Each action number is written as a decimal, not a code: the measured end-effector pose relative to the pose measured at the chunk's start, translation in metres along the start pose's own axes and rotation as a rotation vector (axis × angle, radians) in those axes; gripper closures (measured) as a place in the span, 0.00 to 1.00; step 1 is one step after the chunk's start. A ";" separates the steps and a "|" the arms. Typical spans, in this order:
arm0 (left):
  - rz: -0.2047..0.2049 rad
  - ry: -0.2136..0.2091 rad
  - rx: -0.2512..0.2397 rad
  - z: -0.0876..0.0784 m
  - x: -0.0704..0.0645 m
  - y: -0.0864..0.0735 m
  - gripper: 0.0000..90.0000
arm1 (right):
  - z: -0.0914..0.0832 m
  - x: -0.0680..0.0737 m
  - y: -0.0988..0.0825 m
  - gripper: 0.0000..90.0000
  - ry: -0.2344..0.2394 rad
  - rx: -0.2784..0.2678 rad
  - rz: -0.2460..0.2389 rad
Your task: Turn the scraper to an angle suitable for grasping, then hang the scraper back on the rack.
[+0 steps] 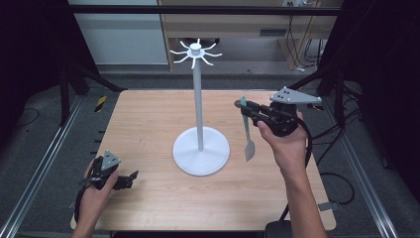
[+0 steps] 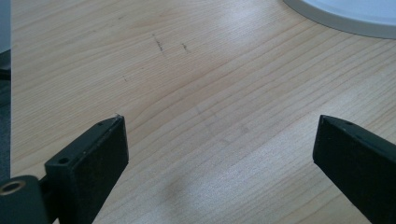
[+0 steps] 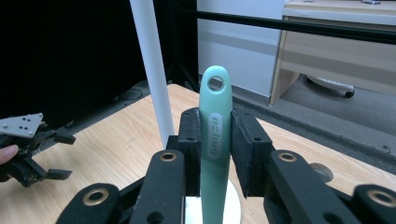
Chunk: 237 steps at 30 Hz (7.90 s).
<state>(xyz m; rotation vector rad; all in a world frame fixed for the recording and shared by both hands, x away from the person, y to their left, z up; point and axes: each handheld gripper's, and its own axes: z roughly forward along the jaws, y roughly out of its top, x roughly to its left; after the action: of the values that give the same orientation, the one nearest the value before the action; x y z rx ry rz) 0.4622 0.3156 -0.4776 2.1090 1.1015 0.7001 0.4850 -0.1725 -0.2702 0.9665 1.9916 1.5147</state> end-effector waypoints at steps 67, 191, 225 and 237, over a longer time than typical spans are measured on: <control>0.000 -0.003 -0.001 0.000 0.000 0.000 0.03 | -0.002 0.050 0.075 0.83 0.063 -0.148 -0.057; 0.013 -0.020 0.018 0.005 -0.001 0.000 0.03 | 0.013 0.009 0.017 0.50 -0.128 0.018 0.019; 0.023 -0.021 0.030 0.006 -0.002 -0.001 0.03 | 0.034 -0.028 -0.114 0.20 -0.299 0.172 0.164; 0.021 -0.022 0.029 0.006 -0.002 -0.001 0.03 | 0.049 -0.037 -0.138 0.17 -0.309 0.253 0.205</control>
<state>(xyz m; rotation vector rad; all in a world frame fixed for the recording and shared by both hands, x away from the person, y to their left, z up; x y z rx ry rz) 0.4648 0.3127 -0.4826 2.1509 1.0847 0.6733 0.5085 -0.1902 -0.4184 1.4511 1.9328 1.1395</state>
